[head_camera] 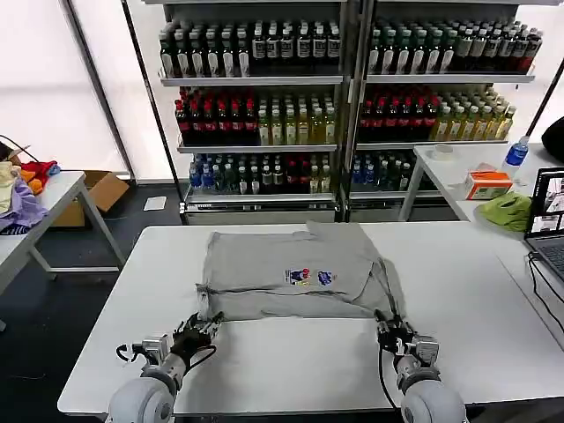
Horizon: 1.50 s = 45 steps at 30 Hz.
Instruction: Fold and organize the clothes.
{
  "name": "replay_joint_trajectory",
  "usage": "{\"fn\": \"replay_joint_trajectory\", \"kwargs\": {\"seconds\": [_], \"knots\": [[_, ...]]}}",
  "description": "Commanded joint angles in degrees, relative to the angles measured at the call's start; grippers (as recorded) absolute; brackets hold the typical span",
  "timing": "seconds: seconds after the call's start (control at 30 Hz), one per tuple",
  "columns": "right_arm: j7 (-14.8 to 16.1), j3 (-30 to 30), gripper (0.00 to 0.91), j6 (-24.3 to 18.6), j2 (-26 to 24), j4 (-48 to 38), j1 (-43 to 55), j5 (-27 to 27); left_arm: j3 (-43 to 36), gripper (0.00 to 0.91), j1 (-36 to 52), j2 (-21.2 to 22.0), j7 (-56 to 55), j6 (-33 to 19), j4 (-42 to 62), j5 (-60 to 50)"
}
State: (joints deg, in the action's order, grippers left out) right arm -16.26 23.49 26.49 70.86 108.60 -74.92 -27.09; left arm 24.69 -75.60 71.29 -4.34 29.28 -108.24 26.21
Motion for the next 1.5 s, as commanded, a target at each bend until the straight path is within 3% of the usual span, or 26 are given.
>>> {"fn": "replay_joint_trajectory", "kwargs": {"seconds": [0.03, 0.23, 0.4, 0.67, 0.73, 0.77, 0.8, 0.83, 0.87, 1.13, 1.23, 1.33, 1.37, 1.5], "knots": [[-0.4, 0.2, 0.0, 0.4, -0.5, 0.1, 0.2, -2.8, 0.7, 0.01, -0.8, -0.3, 0.0, -0.7, 0.5, -0.2], [0.6, 1.6, 0.0, 1.0, -2.9, 6.1, -4.5, -5.9, 2.9, 0.01, -3.9, -2.2, -0.3, -0.6, -2.9, 1.5], [1.1, 4.9, 0.0, 1.4, -5.6, 14.2, -14.3, -6.8, 6.7, 0.01, -12.9, -4.2, -0.5, -0.4, -10.8, 2.0], [3.4, 9.2, 0.0, 0.9, -5.4, 23.0, -30.0, -4.2, 14.3, 0.01, -32.3, -3.3, 0.1, 0.6, -22.4, 0.8], [4.4, 9.1, 0.0, 0.5, -4.1, 23.9, -32.6, -0.4, 15.6, 0.01, -34.8, -1.6, 0.7, 1.9, -23.8, 0.3], [5.3, 9.3, 0.312, 0.5, -3.6, 24.6, -34.2, 0.0, 16.1, 0.01, -35.8, -1.0, 0.5, 3.8, -24.9, 0.3], [5.5, 9.4, 0.907, 0.4, -3.4, 24.8, -34.6, 0.1, 16.2, 0.302, -36.4, -0.4, 0.3, 3.8, -25.3, 0.3], [6.2, 9.7, 0.907, -0.1, -3.0, 25.4, -35.4, 0.2, 16.5, 0.645, -37.3, -0.1, 0.1, 3.8, -25.9, -1.0], [7.1, 10.1, 0.907, -1.2, -2.9, 25.8, -35.7, 0.5, 17.2, 0.907, -38.4, 0.0, 0.2, 3.8, -26.6, -1.5], [10.2, 12.9, 0.907, -3.6, -4.6, 25.0, -26.7, -1.2, 22.1, 0.907, -35.9, -2.9, -0.5, 3.9, -30.2, 0.8], [13.5, 14.2, 0.907, -4.8, -6.4, 24.1, -20.6, -3.6, 23.6, 0.907, -33.1, -5.0, -0.5, 3.9, -31.5, 5.2], [14.2, 13.0, 0.907, -3.5, -6.7, 20.5, -11.3, -3.3, 23.5, 0.907, -25.5, -8.3, 0.1, 3.9, -29.9, 7.1], [13.8, 10.7, 0.907, 1.1, -6.6, 17.1, -3.5, -3.2, 23.0, 0.907, -21.8, -10.3, 0.9, 3.9, -29.2, 7.3], [15.5, 4.3, 0.907, 6.7, -5.2, 6.6, 11.1, -1.1, 19.0, 0.907, -13.3, -16.2, 6.5, 3.8, -19.6, 7.7]]}}
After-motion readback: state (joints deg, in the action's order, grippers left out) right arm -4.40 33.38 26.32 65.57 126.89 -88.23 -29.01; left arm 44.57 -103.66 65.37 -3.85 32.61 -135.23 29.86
